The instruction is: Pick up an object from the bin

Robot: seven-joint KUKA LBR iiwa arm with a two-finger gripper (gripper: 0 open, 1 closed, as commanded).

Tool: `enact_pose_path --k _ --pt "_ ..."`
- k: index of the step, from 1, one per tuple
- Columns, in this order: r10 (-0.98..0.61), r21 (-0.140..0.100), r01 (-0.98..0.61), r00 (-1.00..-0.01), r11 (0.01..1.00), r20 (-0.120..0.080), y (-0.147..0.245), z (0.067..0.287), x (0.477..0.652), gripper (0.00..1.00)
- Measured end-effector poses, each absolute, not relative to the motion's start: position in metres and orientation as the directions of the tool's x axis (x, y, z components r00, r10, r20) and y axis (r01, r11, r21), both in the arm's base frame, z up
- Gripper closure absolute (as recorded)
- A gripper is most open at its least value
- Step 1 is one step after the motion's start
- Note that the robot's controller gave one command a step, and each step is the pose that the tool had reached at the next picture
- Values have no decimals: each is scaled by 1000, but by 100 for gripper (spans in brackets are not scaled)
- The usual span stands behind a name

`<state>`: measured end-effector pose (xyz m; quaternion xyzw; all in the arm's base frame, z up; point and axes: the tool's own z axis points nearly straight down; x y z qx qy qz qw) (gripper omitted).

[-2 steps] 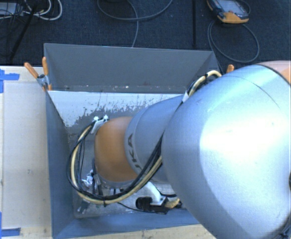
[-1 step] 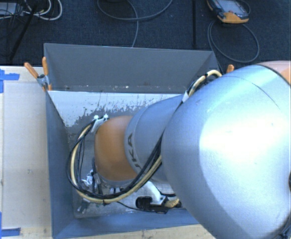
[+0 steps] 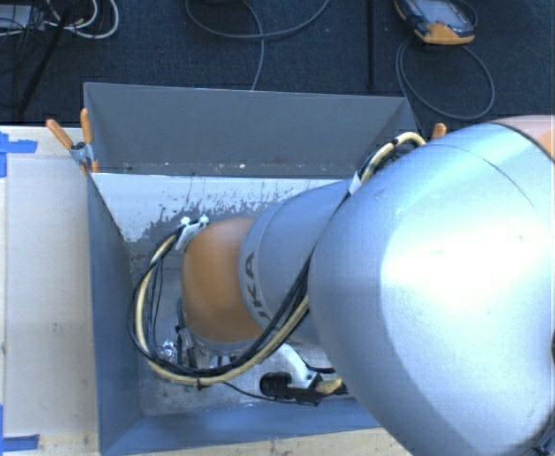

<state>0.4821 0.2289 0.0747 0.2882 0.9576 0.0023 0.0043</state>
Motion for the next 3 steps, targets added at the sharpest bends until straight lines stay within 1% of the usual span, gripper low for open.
enact_pose_path --k 1,2,3 --pt "553 0 553 -833 833 0 228 104 483 100" --pt "554 -1 554 -833 833 1 227 122 483 100" --pt "552 5 552 -834 834 -3 227 202 485 100"
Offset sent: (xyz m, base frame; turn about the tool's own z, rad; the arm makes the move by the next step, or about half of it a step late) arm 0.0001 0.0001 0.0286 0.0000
